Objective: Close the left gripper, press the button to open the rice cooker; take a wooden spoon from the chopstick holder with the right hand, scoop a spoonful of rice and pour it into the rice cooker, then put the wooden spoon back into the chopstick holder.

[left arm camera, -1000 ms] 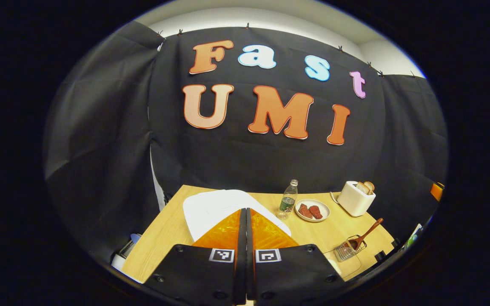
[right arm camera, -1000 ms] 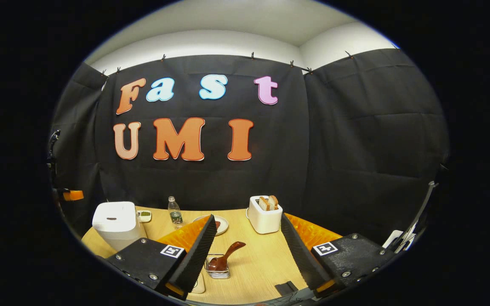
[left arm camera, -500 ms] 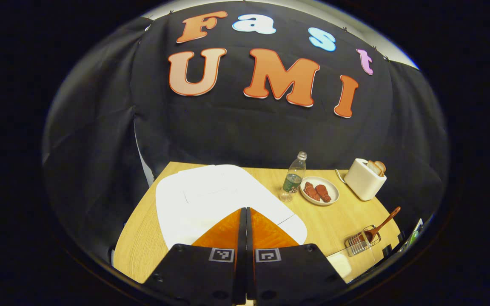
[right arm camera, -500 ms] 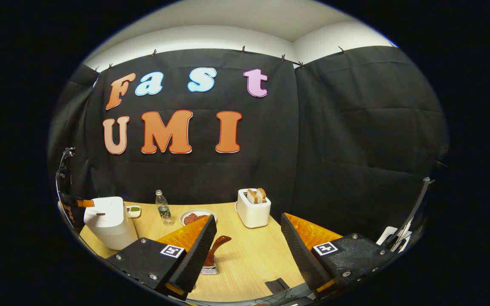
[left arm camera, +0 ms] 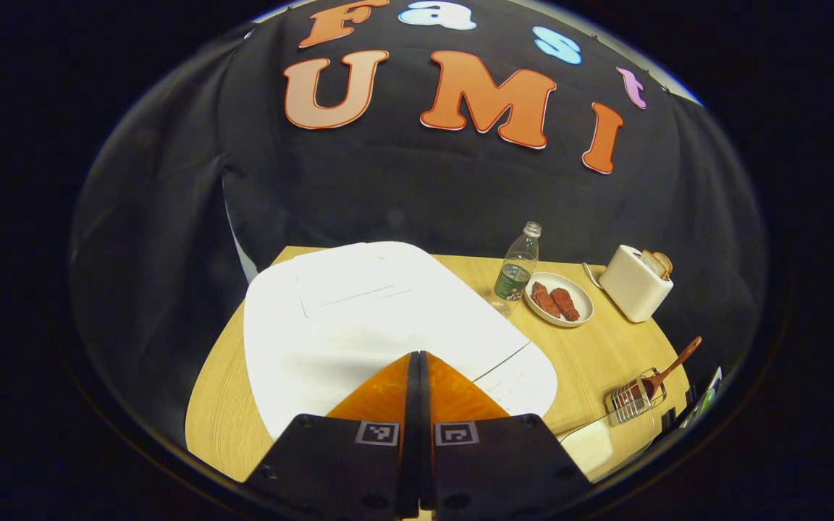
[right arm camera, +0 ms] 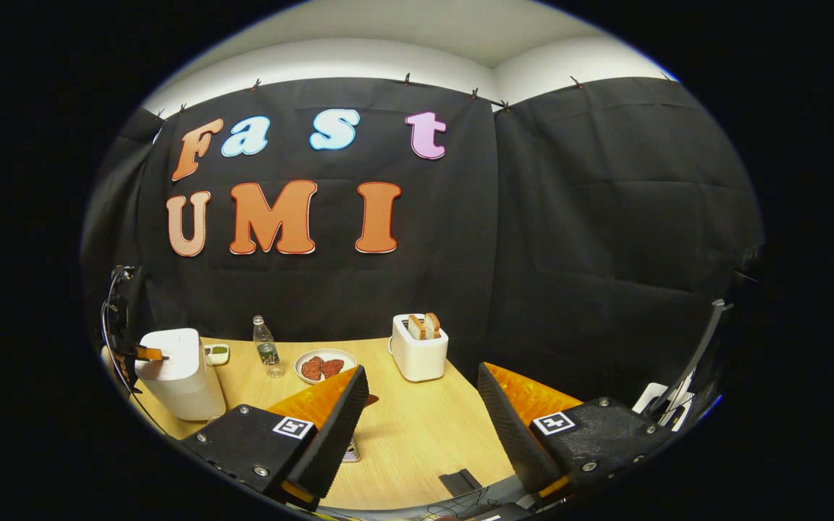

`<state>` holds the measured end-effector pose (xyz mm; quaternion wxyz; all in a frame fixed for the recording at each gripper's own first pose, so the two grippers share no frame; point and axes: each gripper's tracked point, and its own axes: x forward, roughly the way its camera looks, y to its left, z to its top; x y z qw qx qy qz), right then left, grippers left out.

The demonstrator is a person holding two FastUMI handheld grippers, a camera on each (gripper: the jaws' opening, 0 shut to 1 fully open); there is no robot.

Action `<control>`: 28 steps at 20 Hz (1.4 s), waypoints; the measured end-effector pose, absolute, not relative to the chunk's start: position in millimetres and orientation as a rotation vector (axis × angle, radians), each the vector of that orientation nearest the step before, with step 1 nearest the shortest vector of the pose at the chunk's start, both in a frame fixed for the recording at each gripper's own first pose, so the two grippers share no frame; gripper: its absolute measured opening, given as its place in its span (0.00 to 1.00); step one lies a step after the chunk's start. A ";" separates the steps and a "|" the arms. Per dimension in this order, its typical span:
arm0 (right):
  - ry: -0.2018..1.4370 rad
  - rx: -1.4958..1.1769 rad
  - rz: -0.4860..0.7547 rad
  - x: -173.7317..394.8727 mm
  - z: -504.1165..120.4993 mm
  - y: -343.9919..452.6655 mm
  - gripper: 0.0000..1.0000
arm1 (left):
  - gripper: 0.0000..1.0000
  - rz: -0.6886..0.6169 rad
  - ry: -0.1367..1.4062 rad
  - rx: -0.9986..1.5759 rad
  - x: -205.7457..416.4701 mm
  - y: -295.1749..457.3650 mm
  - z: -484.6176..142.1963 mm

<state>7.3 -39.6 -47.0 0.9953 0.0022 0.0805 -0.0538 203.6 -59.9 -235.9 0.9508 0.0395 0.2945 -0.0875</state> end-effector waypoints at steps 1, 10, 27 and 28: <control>0.161 0.008 -0.106 6.9 -47.3 -39.3 0.95 | 0.05 -0.173 0.612 0.072 203.2 -59.2 -237.9; 0.143 0.030 -0.117 3.3 -49.8 -44.8 0.94 | 0.05 -0.173 0.490 0.037 189.7 -66.4 -181.7; 0.254 0.258 0.058 84.5 -145.3 19.4 0.94 | 0.04 -0.070 0.146 0.011 101.0 -17.8 -26.9; 0.282 0.281 0.062 91.8 -157.5 22.5 0.94 | 0.05 -0.063 0.139 0.008 99.1 -13.5 -23.9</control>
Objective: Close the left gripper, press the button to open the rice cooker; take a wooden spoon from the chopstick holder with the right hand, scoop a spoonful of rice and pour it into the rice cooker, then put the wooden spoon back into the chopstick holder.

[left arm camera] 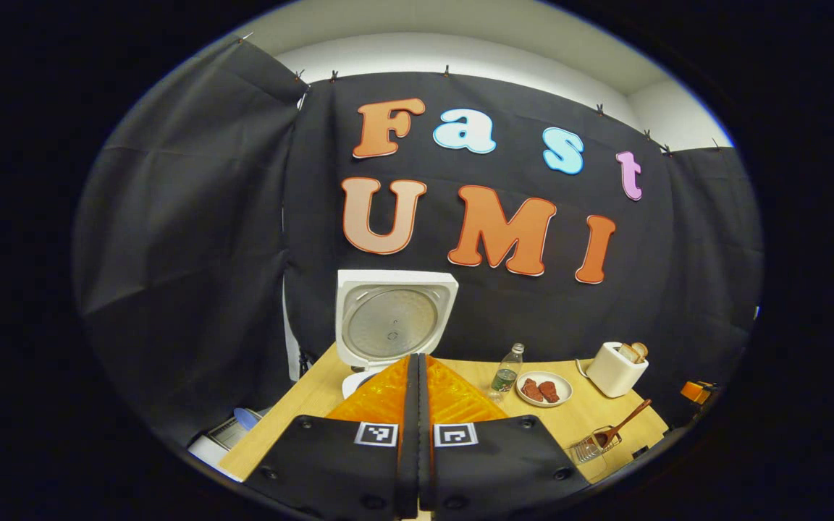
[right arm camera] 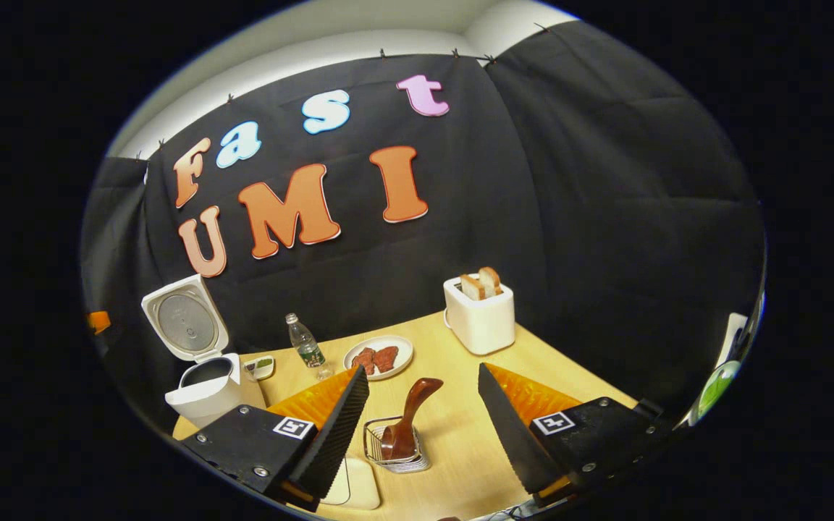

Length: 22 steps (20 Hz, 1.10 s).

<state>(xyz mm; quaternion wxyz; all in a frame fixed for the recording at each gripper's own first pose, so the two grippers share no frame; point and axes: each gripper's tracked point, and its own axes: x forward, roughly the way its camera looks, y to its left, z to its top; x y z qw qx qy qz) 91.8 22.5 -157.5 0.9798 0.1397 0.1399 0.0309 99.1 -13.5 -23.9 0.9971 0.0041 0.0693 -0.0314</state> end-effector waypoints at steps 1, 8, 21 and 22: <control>0.304 0.301 0.067 100.5 -167.9 26.5 0.94 | 0.05 -0.051 0.141 0.011 95.1 -7.2 -23.8; 0.479 0.380 0.076 151.6 -244.4 47.8 0.95 | 0.07 0.047 0.117 0.041 79.0 35.7 -17.7; 0.541 0.529 0.077 186.0 -264.0 66.4 0.39 | 0.99 0.159 0.123 0.040 69.6 81.9 -20.1; 0.549 0.556 0.086 179.9 -260.6 70.8 0.34 | 0.99 0.172 0.129 0.041 70.0 88.8 -22.6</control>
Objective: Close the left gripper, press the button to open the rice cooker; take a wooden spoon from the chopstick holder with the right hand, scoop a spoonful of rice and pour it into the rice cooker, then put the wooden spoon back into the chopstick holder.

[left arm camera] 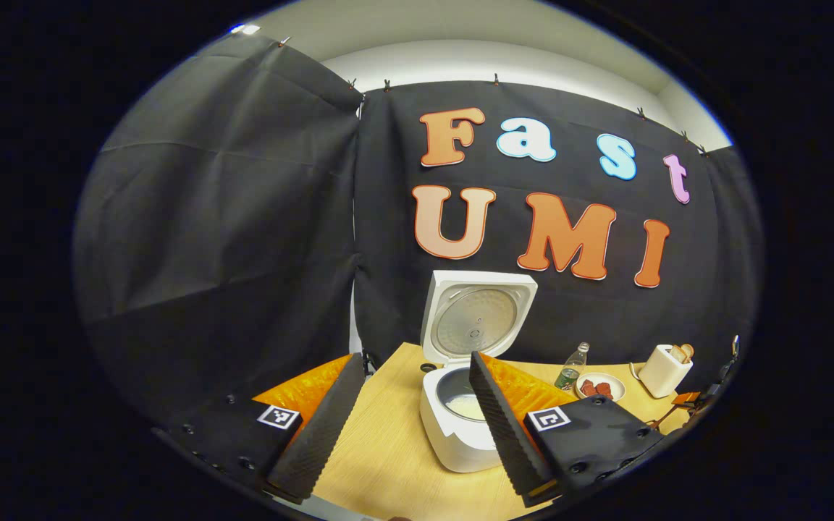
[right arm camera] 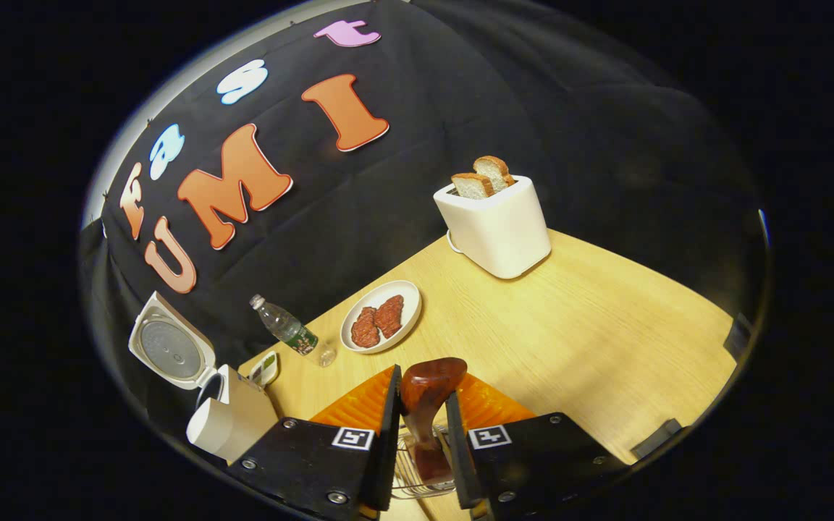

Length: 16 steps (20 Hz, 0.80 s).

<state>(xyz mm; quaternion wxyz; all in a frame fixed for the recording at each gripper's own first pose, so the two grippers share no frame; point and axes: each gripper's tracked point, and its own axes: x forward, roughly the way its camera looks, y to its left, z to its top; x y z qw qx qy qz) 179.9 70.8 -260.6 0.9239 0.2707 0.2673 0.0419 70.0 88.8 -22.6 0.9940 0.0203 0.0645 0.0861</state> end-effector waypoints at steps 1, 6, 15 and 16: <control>0.550 0.572 0.094 176.8 -258.6 73.7 0.31 | 0.99 0.177 0.134 0.034 68.3 93.4 -23.2; 0.534 0.512 0.101 164.2 -251.0 80.3 0.15 | 1.00 0.175 0.140 -0.002 66.4 93.4 -23.0; 0.417 0.425 0.076 154.4 -190.5 83.6 0.04 | 1.00 0.135 0.112 0.017 57.6 85.3 -8.7; 0.394 0.411 0.073 151.4 -178.1 83.0 0.04 | 0.99 0.130 0.113 0.016 57.1 85.1 -9.3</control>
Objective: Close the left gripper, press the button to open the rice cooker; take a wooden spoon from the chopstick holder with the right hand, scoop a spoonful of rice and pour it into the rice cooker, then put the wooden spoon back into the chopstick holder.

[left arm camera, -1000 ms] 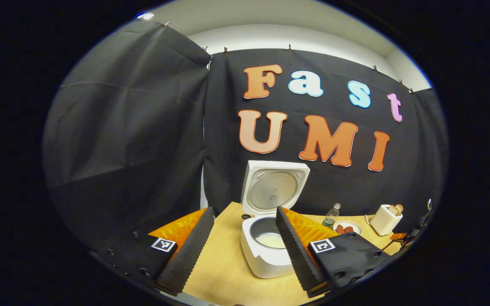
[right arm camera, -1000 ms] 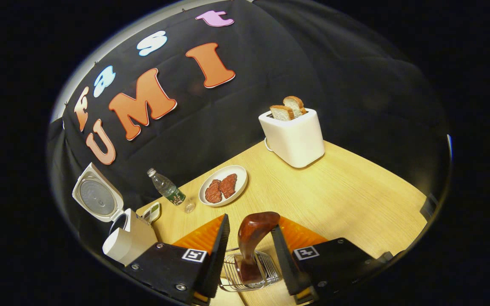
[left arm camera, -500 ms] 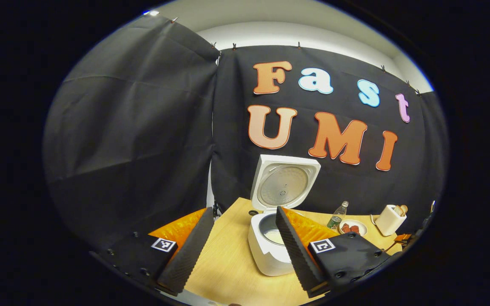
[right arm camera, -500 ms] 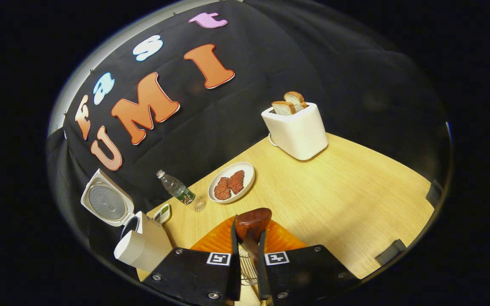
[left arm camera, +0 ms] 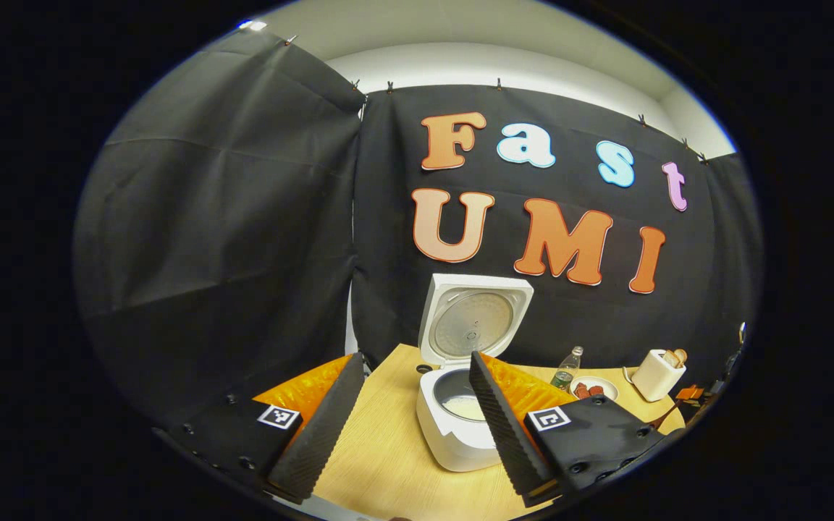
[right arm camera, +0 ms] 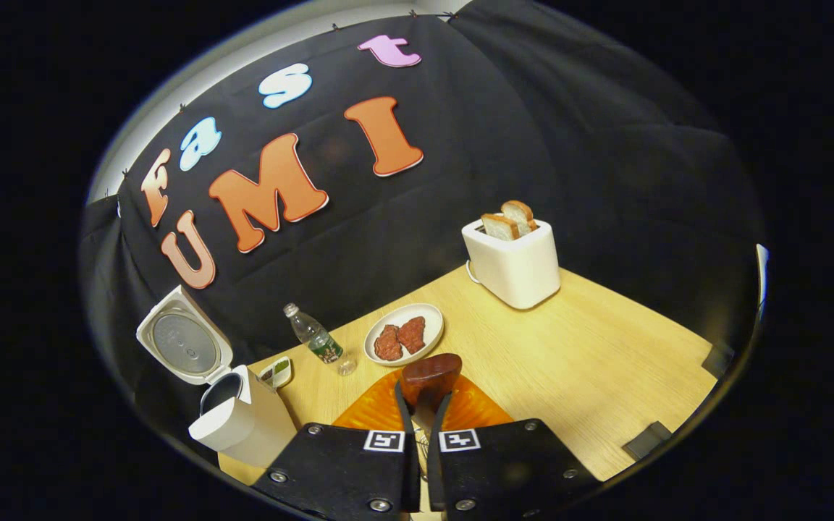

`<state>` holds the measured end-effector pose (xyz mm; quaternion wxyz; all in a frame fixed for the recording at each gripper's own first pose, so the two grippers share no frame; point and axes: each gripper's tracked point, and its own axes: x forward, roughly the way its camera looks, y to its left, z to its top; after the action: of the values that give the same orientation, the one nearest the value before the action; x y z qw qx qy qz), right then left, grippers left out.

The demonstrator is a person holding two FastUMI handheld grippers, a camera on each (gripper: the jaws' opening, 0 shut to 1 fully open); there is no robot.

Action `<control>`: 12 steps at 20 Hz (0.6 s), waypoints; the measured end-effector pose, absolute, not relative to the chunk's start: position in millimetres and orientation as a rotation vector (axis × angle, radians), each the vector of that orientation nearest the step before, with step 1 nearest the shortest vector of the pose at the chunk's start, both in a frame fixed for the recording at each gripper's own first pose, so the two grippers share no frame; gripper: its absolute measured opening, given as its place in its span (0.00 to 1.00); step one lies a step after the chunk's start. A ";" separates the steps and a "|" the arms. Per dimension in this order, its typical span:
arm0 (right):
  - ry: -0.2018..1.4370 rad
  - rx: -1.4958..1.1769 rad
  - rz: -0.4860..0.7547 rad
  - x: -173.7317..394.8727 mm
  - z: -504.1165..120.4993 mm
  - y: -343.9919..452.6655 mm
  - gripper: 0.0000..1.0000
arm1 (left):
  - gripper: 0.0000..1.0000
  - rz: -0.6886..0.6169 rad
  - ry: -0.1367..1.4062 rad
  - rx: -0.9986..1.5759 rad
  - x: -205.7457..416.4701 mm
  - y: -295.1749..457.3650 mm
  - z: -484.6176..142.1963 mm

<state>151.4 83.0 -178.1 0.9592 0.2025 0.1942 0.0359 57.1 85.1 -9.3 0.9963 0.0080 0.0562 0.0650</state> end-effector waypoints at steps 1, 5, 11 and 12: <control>0.365 0.392 0.075 147.5 -164.2 83.9 0.03 | 0.99 0.125 0.112 0.013 56.3 84.1 -8.4; 0.277 0.335 0.110 118.4 -114.5 99.6 0.04 | 1.00 0.107 0.105 0.002 54.2 81.4 -6.8; 0.221 0.298 0.206 67.8 -95.1 153.3 0.03 | 1.00 0.099 0.096 -0.023 51.2 76.0 -5.4; 0.227 0.281 0.220 61.9 -101.0 162.8 0.03 | 0.99 0.099 0.098 -0.016 50.5 77.3 -6.5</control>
<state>61.9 162.8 -101.0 0.9777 0.1396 0.1128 0.1093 50.5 77.3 -6.5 0.9975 -0.0080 0.0490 0.0495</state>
